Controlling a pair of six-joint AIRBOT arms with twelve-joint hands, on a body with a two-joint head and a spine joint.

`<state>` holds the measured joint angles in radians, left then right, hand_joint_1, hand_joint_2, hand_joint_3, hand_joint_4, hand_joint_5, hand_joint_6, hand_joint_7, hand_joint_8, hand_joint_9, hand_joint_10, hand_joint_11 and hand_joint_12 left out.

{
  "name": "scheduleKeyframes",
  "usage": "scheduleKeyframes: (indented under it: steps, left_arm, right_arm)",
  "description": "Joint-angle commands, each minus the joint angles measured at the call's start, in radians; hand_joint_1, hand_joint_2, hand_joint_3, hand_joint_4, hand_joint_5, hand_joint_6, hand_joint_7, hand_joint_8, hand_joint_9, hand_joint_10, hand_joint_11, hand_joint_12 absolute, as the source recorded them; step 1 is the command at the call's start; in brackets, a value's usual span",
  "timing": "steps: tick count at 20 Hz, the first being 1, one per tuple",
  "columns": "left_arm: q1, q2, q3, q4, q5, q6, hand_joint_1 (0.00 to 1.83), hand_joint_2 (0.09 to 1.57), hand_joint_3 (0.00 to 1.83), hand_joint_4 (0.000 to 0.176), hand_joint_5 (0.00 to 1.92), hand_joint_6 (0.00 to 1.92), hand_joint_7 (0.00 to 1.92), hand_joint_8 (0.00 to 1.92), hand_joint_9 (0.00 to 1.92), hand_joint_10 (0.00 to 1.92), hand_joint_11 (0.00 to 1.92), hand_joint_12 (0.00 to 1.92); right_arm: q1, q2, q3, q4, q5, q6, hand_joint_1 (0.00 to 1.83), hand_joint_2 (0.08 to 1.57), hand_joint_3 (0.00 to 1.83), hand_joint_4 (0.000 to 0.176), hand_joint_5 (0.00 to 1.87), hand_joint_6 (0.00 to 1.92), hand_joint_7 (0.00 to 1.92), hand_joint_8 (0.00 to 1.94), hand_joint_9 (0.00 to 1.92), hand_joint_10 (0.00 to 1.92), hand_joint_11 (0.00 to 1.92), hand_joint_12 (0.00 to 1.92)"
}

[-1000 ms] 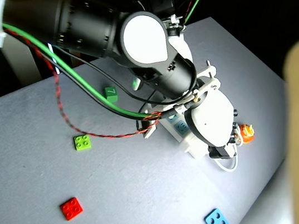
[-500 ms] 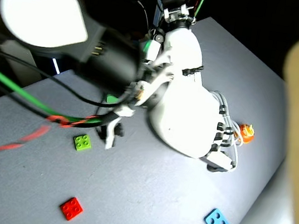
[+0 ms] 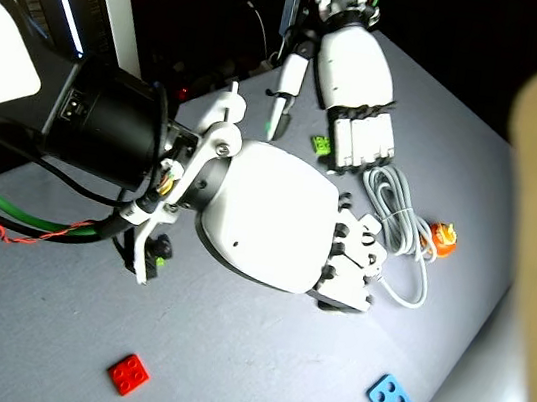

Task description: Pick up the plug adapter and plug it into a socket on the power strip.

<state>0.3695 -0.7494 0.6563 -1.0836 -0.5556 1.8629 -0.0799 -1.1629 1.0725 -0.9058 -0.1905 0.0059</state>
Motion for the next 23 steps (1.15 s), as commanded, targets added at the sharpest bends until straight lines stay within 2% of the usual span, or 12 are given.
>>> scheduleKeyframes:
  steps: [1, 2, 3, 5, 6, 7, 8, 12, 13, 14, 15, 23]
  left_arm:
    - [-0.019, 0.008, 0.007, 0.04, -0.052, 0.012, 0.36, 1.19, 0.0, 0.0, 0.28, 1.92, 0.25, 1.92, 0.25, 1.92, 0.29, 1.92]
    - [-0.026, 0.008, 0.009, 0.04, -0.049, 0.012, 0.36, 1.19, 0.0, 0.0, 0.28, 1.92, 0.25, 1.92, 0.25, 1.92, 0.29, 1.92]
    - [-0.031, 0.008, 0.01, 0.04, -0.048, 0.012, 0.22, 1.26, 0.02, 0.0, 0.91, 1.92, 0.93, 1.92, 0.79, 1.92, 0.61, 1.92]
    - [-0.042, 0.008, 0.009, 0.04, -0.044, 0.013, 0.17, 1.27, 0.0, 0.0, 1.15, 1.82, 1.21, 1.92, 1.12, 1.92, 0.87, 1.92]
    - [-0.047, 0.008, 0.006, 0.04, -0.034, 0.013, 0.21, 1.29, 0.0, 0.117, 1.24, 1.74, 1.35, 1.92, 1.32, 1.92, 1.16, 1.92]
    - [-0.053, 0.008, 0.003, 0.04, -0.032, 0.013, 0.23, 1.29, 0.0, 0.164, 1.25, 1.66, 1.36, 1.92, 1.35, 1.92, 1.28, 1.92]
    - [-0.059, 0.008, -0.001, 0.04, -0.032, 0.013, 0.3, 1.32, 0.01, 0.174, 1.3, 1.78, 1.46, 1.92, 1.49, 1.92, 1.49, 1.92]
    - [-0.084, 0.008, -0.019, 0.04, -0.024, 0.026, 0.92, 1.45, 0.0, 0.176, 1.44, 1.92, 1.6, 1.92, 1.64, 1.92, 1.71, 1.92]
    - [-0.088, 0.008, -0.023, 0.04, -0.022, 0.026, 1.08, 1.41, 0.0, 0.176, 1.48, 1.92, 1.59, 1.92, 1.64, 1.92, 1.67, 1.92]
    - [-0.091, 0.008, -0.025, 0.04, -0.018, 0.026, 1.08, 1.41, 0.0, 0.176, 1.48, 1.92, 1.59, 1.92, 1.64, 1.92, 1.67, 1.92]
    - [-0.097, 0.008, -0.026, 0.04, -0.008, 0.026, 1.15, 1.38, 0.0, 0.176, 1.48, 1.92, 1.57, 1.92, 1.61, 1.92, 1.62, 1.92]
    - [-0.126, 0.008, -0.02, 0.04, 0.017, 0.042, 1.04, 1.38, 0.0, 0.176, 1.46, 1.92, 1.51, 1.92, 1.49, 1.92, 1.4, 1.92]
  right_arm:
    - [0.002, 0.015, -0.005, -0.013, 0.059, 0.007, 0.73, 0.99, 0.0, 0.0, 0.03, 1.89, 0.09, 1.93, 0.2, 1.92, 0.26, 1.92]
    - [-0.002, 0.021, -0.007, -0.013, 0.058, 0.008, 0.73, 0.99, 0.0, 0.0, 0.03, 1.89, 0.09, 1.93, 0.2, 1.92, 0.26, 1.92]
    - [-0.005, 0.029, -0.008, -0.013, 0.058, 0.009, 0.71, 0.95, 0.0, 0.0, 0.34, 1.92, 0.28, 1.94, 0.4, 1.92, 0.54, 1.92]
    - [-0.013, 0.046, -0.008, -0.013, 0.061, 0.004, 0.63, 0.96, 0.0, 0.0, 0.46, 1.92, 0.45, 1.94, 0.54, 1.92, 0.71, 1.92]
    - [-0.021, 0.056, -0.009, -0.013, 0.069, 0.004, 0.56, 1.01, 0.01, 0.0, 0.69, 1.92, 0.72, 1.94, 0.77, 1.92, 0.97, 1.92]
    - [-0.03, 0.065, -0.014, -0.013, 0.069, 0.004, 0.57, 1.04, 0.01, 0.0, 0.96, 1.92, 1.04, 1.94, 1.01, 1.92, 1.19, 1.92]
    - [-0.038, 0.075, -0.022, -0.013, 0.07, 0.002, 0.55, 1.05, 0.01, 0.0, 1.15, 1.92, 1.23, 1.94, 1.27, 1.92, 1.37, 1.92]
    - [-0.052, 0.107, -0.05, -0.013, 0.086, -0.022, 0.4, 1.48, 0.02, 0.024, 1.51, 1.92, 1.59, 1.94, 1.6, 1.92, 1.63, 1.92]
    - [-0.052, 0.11, -0.052, -0.013, 0.086, -0.022, 0.7, 1.5, 0.0, 0.124, 1.51, 1.92, 1.61, 1.94, 1.61, 1.92, 1.61, 1.92]
    - [-0.052, 0.111, -0.054, -0.013, 0.084, -0.02, 0.7, 1.5, 0.0, 0.124, 1.51, 1.92, 1.61, 1.94, 1.61, 1.92, 1.61, 1.92]
    - [-0.052, 0.113, -0.058, -0.013, 0.081, -0.019, 0.82, 1.49, 0.0, 0.162, 1.48, 1.92, 1.62, 1.94, 1.62, 1.92, 1.61, 1.92]
    - [-0.046, 0.148, -0.098, -0.013, 0.087, -0.05, 0.9, 1.44, 0.0, 0.176, 1.45, 1.92, 1.58, 1.94, 1.6, 1.92, 1.61, 1.92]
